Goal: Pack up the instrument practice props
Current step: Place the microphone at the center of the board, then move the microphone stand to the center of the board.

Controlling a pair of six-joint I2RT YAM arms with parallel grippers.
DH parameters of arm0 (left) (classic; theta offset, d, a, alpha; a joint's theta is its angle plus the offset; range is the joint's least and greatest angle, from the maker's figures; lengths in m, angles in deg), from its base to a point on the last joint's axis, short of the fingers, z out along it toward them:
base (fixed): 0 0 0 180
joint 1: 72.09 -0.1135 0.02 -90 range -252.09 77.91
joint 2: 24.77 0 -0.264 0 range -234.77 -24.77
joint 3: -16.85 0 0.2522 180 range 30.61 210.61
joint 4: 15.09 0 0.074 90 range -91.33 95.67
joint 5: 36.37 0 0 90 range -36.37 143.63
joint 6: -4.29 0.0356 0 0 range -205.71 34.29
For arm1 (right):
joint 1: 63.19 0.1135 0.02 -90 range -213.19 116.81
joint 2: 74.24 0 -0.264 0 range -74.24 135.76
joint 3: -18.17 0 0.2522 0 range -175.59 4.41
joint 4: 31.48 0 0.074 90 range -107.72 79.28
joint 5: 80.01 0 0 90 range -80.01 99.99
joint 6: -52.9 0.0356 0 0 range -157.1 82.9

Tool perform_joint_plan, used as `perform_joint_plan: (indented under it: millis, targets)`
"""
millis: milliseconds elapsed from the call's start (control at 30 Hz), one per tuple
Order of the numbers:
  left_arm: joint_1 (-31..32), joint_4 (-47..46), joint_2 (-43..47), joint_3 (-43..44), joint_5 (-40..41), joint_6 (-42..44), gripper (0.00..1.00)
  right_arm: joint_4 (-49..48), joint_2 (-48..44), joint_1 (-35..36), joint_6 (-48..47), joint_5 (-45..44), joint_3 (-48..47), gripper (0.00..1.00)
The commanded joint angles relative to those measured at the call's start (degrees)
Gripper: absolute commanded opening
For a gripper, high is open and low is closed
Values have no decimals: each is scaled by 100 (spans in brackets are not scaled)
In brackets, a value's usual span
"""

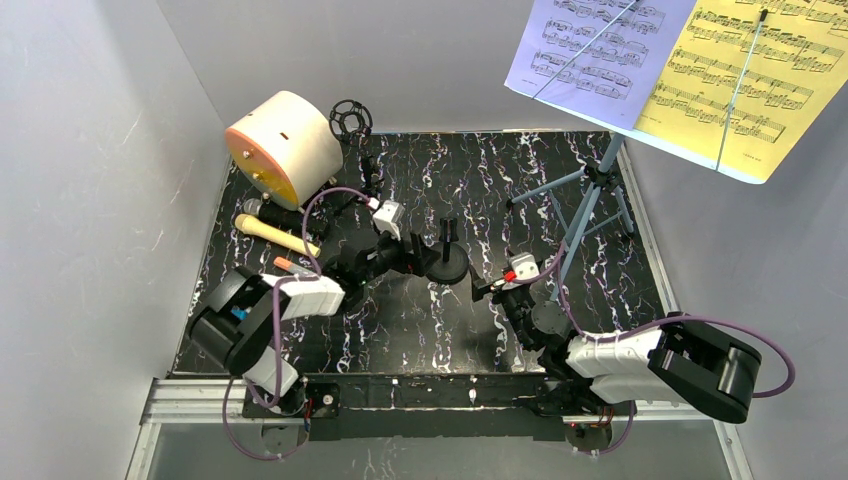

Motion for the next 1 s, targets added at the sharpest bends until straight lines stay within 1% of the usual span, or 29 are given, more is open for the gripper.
perform_joint_plan:
  millis: [0,133,200,300,433,500,567,633,667,767,867,967]
  targets:
    - [40,-1471,-523,236,-446,901,79,-500,8,-33,-82,-102,-1,99]
    - [60,-2102,-1220,444,-730,1193,77,-507,94,-77,-75,-59,-10,99]
    - [71,-2472,-1557,576,-967,1206,73,-530,153,-87,-70,-51,-20,99]
    - [88,-3002,-1973,715,-1061,1184,68,-572,223,-95,-59,-11,-18,99]
    - [111,-3394,-2278,916,-1173,1183,53,-600,305,-119,-57,11,-43,99]
    - [123,-3403,-2362,997,-1162,1247,42,-604,339,-119,-56,19,-45,99]
    - [120,-3405,-2354,970,-1066,1351,29,-610,369,-123,-56,29,-59,99]
    - [127,-3406,-2250,811,-844,1506,18,-613,406,-132,-52,57,-71,99]
    - [128,-3408,-2165,691,-676,1568,14,-609,412,-132,-48,98,-72,99]
    - [126,-3388,-1849,257,-145,1868,8,-507,417,-139,3,228,-114,99]
    - [96,-3218,-1411,-138,397,2137,5,-369,461,-141,68,261,-184,99]
    - [43,-2796,-923,-427,846,2266,3,-310,533,-143,108,219,-247,99]
